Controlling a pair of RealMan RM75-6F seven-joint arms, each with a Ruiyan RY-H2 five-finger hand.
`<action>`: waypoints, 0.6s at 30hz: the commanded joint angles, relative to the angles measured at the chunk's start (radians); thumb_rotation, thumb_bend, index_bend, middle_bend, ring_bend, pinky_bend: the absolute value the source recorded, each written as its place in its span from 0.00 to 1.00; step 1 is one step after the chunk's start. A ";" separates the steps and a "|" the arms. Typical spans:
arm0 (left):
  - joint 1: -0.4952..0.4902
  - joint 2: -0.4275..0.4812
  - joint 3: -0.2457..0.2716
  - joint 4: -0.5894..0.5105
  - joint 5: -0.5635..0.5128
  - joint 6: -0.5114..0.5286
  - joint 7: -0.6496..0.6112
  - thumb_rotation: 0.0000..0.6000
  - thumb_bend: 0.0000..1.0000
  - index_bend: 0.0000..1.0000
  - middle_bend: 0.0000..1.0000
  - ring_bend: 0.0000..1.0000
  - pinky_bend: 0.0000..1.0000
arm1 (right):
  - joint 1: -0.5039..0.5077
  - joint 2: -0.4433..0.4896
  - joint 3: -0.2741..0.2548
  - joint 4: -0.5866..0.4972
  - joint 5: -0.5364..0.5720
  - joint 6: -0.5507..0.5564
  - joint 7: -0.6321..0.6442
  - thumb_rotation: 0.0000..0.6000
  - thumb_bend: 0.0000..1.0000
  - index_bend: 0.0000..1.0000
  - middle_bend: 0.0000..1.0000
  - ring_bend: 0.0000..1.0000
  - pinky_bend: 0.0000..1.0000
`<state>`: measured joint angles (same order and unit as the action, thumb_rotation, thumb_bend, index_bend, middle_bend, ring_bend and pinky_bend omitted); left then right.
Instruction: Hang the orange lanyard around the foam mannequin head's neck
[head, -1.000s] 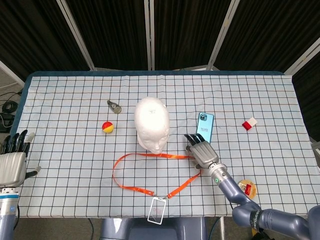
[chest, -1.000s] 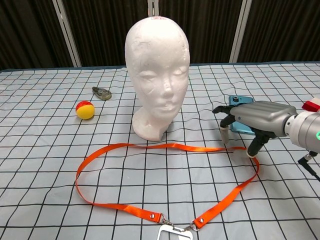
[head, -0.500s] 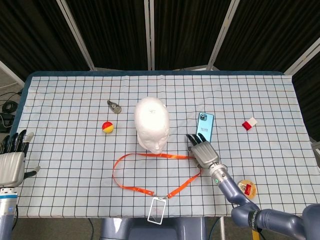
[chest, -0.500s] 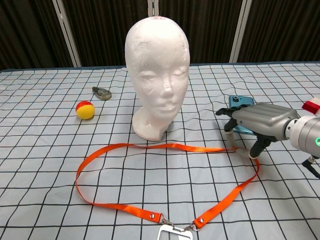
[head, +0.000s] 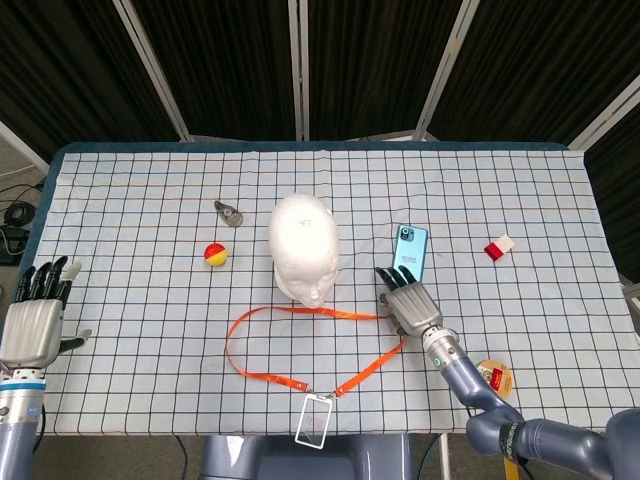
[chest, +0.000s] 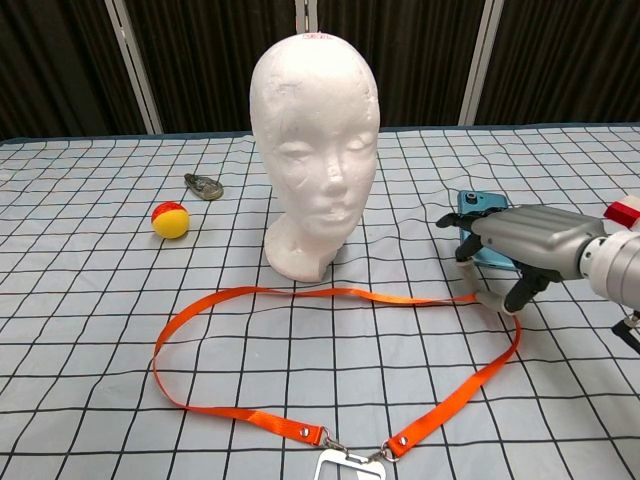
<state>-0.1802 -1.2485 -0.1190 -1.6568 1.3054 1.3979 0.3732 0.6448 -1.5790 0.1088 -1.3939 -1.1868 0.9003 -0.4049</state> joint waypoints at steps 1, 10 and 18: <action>-0.047 -0.015 -0.022 0.006 -0.014 -0.060 0.001 1.00 0.00 0.10 0.00 0.00 0.00 | -0.011 0.023 -0.001 -0.022 -0.018 0.014 0.036 1.00 0.44 0.72 0.01 0.00 0.00; -0.222 -0.093 -0.082 0.064 -0.029 -0.270 -0.045 1.00 0.26 0.39 0.00 0.00 0.00 | -0.026 0.081 -0.004 -0.090 -0.032 0.017 0.108 1.00 0.44 0.72 0.04 0.00 0.00; -0.376 -0.242 -0.105 0.181 -0.056 -0.436 -0.052 1.00 0.29 0.43 0.00 0.00 0.00 | -0.022 0.106 0.002 -0.128 -0.026 0.010 0.127 1.00 0.44 0.73 0.04 0.00 0.00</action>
<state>-0.5206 -1.4521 -0.2147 -1.5097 1.2631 0.9970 0.3267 0.6222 -1.4743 0.1104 -1.5205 -1.2136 0.9109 -0.2785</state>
